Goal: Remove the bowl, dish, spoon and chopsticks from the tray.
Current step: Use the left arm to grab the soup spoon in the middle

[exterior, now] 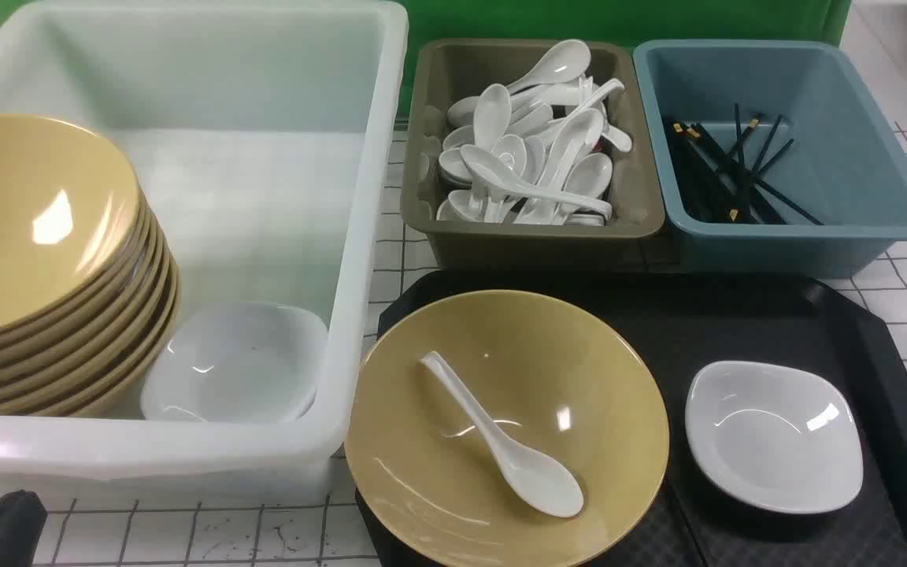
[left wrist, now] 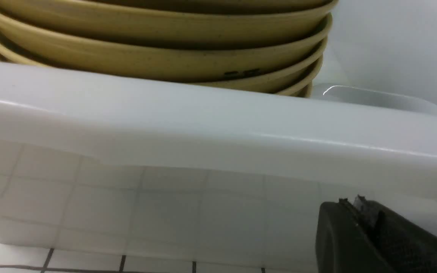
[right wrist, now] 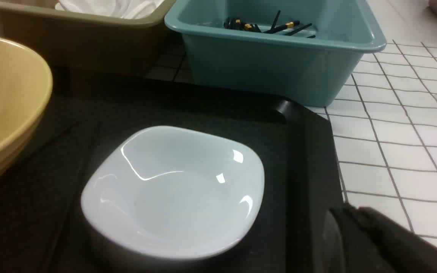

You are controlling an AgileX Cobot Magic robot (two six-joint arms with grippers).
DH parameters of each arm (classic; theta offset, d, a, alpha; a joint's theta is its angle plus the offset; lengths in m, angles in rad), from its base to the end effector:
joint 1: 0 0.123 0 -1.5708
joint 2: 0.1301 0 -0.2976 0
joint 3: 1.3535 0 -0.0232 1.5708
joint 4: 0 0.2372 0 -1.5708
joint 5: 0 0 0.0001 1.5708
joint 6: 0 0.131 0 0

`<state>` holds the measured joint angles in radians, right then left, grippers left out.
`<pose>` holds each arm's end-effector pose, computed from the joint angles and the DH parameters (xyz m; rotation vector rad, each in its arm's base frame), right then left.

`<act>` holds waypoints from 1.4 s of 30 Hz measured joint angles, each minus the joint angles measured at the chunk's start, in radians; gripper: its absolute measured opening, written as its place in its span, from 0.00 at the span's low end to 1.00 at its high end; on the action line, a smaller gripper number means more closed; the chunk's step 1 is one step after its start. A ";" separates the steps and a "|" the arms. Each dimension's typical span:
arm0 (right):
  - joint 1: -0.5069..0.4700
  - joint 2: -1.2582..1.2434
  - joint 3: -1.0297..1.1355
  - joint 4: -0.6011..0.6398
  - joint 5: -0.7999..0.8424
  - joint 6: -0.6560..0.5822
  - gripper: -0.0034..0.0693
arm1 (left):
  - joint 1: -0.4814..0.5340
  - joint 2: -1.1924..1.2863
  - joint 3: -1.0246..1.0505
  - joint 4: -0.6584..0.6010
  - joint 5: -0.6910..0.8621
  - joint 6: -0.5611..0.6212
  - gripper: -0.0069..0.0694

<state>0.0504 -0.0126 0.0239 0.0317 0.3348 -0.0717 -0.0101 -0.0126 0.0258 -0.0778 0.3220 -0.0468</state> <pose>0.0657 0.0047 0.1654 -0.0916 1.8273 0.0156 0.0662 -0.0039 0.1664 -0.0831 1.8174 -0.1149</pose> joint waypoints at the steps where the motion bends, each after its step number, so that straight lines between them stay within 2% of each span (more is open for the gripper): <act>1: 0.000 0.000 0.000 0.000 0.000 0.000 0.14 | 0.000 0.000 0.000 0.000 0.000 0.000 0.08; 24: 0.000 0.000 0.000 0.000 0.000 0.000 0.15 | 0.000 0.000 0.000 0.002 0.000 0.007 0.08; 29: 0.000 0.000 0.003 -0.004 -0.053 -0.055 0.15 | 0.000 0.000 0.001 0.010 -0.019 0.007 0.08; 34: 0.000 0.000 0.005 -0.007 -0.289 -0.064 0.16 | 0.000 0.000 0.001 -0.001 -0.197 0.007 0.08; 36: 0.000 0.000 0.005 -0.007 -0.516 -0.064 0.17 | 0.000 0.000 0.001 -0.028 -0.414 0.007 0.08; 37: 0.000 0.000 0.005 -0.007 -0.585 -0.059 0.17 | 0.000 0.000 0.001 -0.032 -0.490 0.009 0.08; 38: 0.000 0.000 0.005 -0.007 -0.585 -0.059 0.17 | 0.000 0.000 0.001 -0.033 -0.520 0.009 0.08; 42: 0.000 0.000 0.005 -0.007 -0.791 0.072 0.17 | 0.000 0.000 0.001 -0.038 -0.778 0.011 0.08</act>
<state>0.0504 -0.0126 0.0288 0.0244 -0.4564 0.0000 -0.0101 -0.0126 0.0267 -0.1155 -0.4559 -0.0355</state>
